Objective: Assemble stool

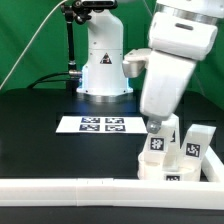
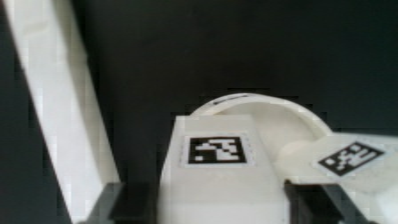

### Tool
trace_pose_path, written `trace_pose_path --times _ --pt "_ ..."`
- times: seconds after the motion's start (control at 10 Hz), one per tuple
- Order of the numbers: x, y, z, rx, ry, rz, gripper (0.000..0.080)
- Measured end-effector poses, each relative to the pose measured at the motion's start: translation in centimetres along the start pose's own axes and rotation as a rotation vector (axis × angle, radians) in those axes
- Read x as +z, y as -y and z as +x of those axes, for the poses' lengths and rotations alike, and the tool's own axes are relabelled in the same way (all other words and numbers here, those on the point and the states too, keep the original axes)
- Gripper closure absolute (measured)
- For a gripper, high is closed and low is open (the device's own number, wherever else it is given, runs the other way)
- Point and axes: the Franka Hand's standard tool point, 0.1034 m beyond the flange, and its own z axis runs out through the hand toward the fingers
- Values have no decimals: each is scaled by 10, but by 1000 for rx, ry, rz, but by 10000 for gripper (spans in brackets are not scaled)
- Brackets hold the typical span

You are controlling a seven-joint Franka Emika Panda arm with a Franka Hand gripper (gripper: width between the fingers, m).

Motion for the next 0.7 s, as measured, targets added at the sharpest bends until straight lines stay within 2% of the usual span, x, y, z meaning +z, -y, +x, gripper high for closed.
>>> trace_pose_path --times 0.2,0.4,0.7 --pt "1 1 1 213 0 5 464" --pt "0 3 3 500 -25 32 462" --pt "0 3 3 692 -23 35 462"
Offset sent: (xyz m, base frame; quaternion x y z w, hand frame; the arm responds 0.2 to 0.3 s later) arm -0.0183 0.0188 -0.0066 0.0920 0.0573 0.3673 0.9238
